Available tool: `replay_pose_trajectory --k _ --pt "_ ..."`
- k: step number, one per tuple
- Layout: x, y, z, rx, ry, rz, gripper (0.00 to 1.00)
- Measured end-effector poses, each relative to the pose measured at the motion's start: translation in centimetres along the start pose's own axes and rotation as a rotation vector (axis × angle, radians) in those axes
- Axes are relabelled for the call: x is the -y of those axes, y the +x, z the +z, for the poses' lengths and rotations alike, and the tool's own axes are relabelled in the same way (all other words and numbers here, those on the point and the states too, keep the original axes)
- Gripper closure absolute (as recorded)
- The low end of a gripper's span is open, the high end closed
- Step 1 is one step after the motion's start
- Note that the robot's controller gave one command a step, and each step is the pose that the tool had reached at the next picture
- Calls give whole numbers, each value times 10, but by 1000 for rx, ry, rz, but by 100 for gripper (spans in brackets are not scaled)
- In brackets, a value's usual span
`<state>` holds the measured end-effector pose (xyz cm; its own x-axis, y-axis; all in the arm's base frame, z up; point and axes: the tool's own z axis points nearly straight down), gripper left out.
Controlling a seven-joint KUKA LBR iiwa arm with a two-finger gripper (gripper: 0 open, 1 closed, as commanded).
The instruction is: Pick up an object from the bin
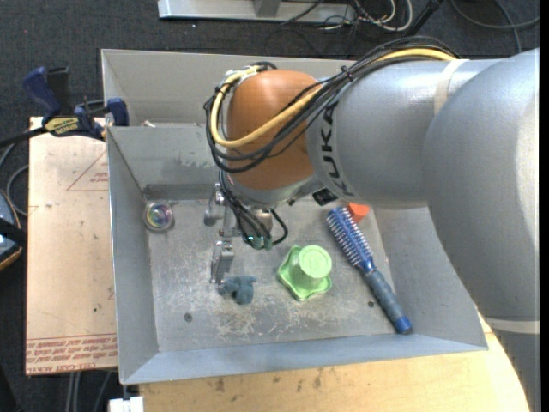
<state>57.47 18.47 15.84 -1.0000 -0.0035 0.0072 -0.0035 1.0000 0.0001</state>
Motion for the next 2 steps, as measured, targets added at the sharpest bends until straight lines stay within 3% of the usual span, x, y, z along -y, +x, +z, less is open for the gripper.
replay_pose_trajectory --k 1,2 --pt "83 34 76 -3 5 -22 0" --pt "78 31 71 6 -1 -27 100"
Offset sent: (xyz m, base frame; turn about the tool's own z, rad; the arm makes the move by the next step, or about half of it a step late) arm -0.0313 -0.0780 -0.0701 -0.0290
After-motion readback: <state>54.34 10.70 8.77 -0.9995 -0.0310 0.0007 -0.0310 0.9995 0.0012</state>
